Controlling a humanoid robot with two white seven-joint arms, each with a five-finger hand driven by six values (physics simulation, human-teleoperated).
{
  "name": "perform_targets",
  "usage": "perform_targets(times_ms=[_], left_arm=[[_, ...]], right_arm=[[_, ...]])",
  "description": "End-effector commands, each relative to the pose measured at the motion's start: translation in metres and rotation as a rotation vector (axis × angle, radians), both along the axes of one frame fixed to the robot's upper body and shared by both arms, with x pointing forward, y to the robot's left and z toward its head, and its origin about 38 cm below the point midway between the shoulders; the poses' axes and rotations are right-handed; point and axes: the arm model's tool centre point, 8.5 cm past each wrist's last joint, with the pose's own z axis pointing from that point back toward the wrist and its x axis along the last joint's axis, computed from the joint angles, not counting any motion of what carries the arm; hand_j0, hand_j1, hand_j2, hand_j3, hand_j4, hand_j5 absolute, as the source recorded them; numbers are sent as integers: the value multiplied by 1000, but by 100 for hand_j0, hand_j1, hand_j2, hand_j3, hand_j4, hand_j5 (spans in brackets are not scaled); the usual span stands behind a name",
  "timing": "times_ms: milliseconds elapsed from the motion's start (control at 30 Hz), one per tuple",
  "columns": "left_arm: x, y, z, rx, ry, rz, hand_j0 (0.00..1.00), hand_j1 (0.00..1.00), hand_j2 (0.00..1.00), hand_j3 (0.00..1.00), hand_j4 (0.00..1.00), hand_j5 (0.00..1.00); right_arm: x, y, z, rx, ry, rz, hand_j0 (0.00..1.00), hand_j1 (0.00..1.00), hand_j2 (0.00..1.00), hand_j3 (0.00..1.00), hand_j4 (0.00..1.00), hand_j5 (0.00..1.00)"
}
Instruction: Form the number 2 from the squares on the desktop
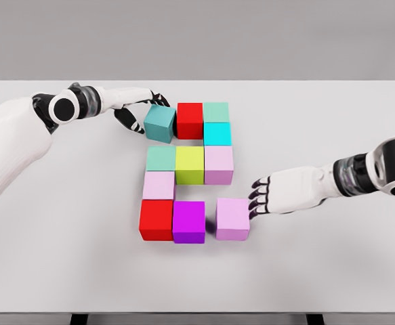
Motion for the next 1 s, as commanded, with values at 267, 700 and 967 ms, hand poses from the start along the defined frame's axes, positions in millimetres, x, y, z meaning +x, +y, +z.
perform_targets(times_ms=[267,700,967], left_arm=[[2,3,-3,-57,31,31,67,67,67,67,67,67],[4,47,10,-126,36,96,73,73,73,73,73,73],[-17,111,46,-174,-54,-1,100,100,100,100,100,100]], right_arm=[[-4,15,-6,1,20,41,100,100,100,100,100,100],[2,-1,5,-21,-8,7,100,100,100,100,100,100],[1,5,5,-1,7,15,100,100,100,100,100,100]])
